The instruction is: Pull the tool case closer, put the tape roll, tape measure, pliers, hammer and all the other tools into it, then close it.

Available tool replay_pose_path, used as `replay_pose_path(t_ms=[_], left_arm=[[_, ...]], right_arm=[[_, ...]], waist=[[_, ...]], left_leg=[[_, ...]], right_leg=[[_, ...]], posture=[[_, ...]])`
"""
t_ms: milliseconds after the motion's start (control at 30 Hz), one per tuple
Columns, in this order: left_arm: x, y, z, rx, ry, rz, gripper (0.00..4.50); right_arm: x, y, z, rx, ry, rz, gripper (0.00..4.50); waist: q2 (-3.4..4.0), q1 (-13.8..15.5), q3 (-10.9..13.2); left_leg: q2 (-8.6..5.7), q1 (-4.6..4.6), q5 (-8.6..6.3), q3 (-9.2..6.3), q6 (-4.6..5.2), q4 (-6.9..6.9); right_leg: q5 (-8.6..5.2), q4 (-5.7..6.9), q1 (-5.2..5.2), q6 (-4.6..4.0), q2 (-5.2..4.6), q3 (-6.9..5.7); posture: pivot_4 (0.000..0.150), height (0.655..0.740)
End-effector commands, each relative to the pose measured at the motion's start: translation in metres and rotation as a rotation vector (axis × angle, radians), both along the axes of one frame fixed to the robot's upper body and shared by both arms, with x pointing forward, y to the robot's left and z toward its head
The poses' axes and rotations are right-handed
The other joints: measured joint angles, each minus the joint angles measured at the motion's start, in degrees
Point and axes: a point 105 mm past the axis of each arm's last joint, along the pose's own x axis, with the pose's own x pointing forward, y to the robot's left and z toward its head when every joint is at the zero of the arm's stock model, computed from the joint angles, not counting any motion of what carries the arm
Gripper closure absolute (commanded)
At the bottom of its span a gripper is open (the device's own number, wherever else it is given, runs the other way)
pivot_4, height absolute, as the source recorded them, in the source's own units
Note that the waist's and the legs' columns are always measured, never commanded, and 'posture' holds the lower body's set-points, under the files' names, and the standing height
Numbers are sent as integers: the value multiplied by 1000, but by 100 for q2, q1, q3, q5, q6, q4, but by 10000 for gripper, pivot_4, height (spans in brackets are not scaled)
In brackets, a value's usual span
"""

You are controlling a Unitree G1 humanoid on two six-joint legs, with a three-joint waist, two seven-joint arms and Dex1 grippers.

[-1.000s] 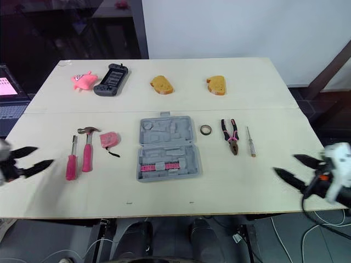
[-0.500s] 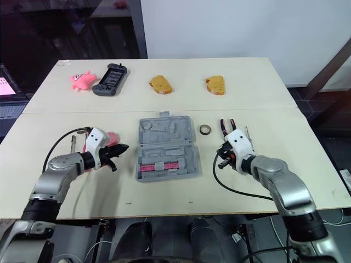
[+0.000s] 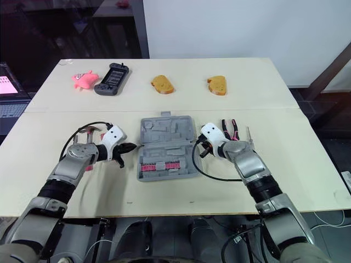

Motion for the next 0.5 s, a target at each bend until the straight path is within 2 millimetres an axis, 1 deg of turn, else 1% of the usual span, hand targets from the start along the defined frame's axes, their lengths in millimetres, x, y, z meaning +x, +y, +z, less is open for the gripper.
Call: replay_pose_path(t_ms=[33, 200, 267, 333, 433, 500], left_arm=[[-4, -17, -5, 19, 15, -96, 45000], [-5, -28, -5, 0, 15, -129, 45000], [-8, -32, -6, -12, 25, -150, 45000], [-10, -32, -8, -11, 30, -156, 45000], [-20, -32, -11, -23, 51, -188, 45000], [-30, -29, -14, -19, 73, -208, 45000]], right_arm=[[4, 20, -4, -14, 6, 80, 44343], [-4, 42, -6, -4, 38, 175, 44343], [-12, 52, -7, 12, 58, 215, 44343], [-19, 59, -8, 30, 78, 237, 44343], [-30, 63, -9, 34, 89, 262, 44343], [-43, 69, -8, 44, 99, 296, 44343]], waist=[[0, -7, -1], [1, -8, -2], [1, -7, -2], [2, -7, -3], [4, -22, -5], [4, -28, -6]], left_leg=[[0, 0, 0, 0, 0, 0], [0, 2, 0, -1, 0, -1], [0, 1, 0, -1, 0, 0], [0, 2, 0, -1, 0, -2], [1, 2, -1, -3, 1, -5], [2, 4, -2, -3, 3, -8]], right_leg=[[0, 1, 0, 0, 0, 0], [0, 1, 1, 0, 1, 0], [0, 1, 1, 0, 0, 0], [0, 1, 1, 0, 0, 0], [-1, 1, 1, 0, 1, -1], [-1, 1, 0, -1, 2, -1]], posture=[[1500, 7400], [1500, 7400], [1500, 7400], [1500, 7400], [1500, 7400], [1500, 7400]])
